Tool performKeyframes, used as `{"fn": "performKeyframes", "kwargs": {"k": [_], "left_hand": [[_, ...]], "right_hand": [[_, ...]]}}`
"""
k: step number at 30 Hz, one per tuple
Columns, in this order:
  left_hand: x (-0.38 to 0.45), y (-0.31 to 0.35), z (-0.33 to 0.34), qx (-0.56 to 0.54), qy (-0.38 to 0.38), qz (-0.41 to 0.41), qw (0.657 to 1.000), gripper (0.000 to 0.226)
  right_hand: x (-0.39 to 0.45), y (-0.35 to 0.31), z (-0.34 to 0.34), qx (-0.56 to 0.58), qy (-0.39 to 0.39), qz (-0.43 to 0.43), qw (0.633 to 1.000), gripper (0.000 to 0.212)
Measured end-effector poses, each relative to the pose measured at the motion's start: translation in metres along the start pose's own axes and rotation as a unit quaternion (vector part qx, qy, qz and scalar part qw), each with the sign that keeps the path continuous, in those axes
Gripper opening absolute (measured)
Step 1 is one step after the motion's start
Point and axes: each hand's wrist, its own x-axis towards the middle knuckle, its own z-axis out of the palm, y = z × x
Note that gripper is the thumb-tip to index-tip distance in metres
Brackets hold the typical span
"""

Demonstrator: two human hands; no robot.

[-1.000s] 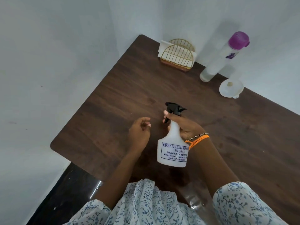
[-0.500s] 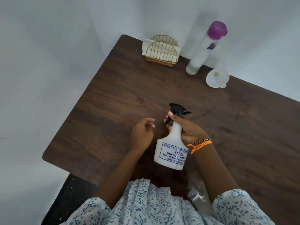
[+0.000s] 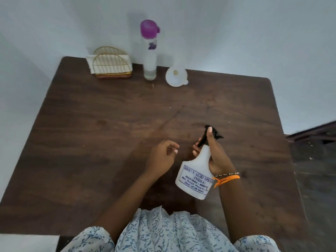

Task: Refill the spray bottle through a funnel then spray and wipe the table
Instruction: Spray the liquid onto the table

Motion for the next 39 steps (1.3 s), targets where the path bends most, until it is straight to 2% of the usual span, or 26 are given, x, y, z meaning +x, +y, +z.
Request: {"fn": "performKeyframes", "kwargs": {"k": [8, 13, 20, 24, 28, 31, 35, 37, 39], "left_hand": [[0.019, 0.023, 0.038, 0.001, -0.02, -0.01, 1.0, 0.014], [0.029, 0.027, 0.048, 0.004, -0.021, -0.021, 1.0, 0.014], [0.032, 0.032, 0.05, -0.003, -0.023, -0.027, 0.999, 0.014], [0.032, 0.032, 0.05, -0.012, -0.021, -0.026, 0.999, 0.014], [0.032, 0.031, 0.049, -0.029, -0.015, -0.034, 0.999, 0.014], [0.031, 0.031, 0.048, -0.027, -0.011, -0.037, 0.999, 0.014], [0.032, 0.031, 0.046, -0.035, -0.008, -0.037, 0.999, 0.014], [0.033, 0.032, 0.047, -0.042, -0.015, -0.039, 0.998, 0.014], [0.033, 0.034, 0.048, -0.048, -0.033, -0.04, 0.997, 0.013]], "right_hand": [[0.021, -0.03, -0.034, 0.098, 0.045, 0.076, 0.991, 0.041], [0.026, -0.031, -0.043, 0.113, 0.025, 0.095, 0.989, 0.042], [0.03, -0.033, -0.05, 0.08, -0.016, 0.061, 0.995, 0.027], [0.029, -0.037, -0.043, -0.057, 0.001, 0.008, 0.998, 0.026], [0.033, -0.038, -0.037, -0.102, 0.019, 0.067, 0.992, 0.033], [0.034, -0.04, -0.045, -0.052, 0.008, 0.094, 0.994, 0.031], [0.029, -0.053, -0.048, 0.017, -0.001, 0.061, 0.998, 0.03], [0.027, -0.062, -0.048, -0.005, -0.008, 0.03, 0.999, 0.032], [0.027, -0.071, -0.046, -0.047, -0.011, -0.015, 0.999, 0.026]]}}
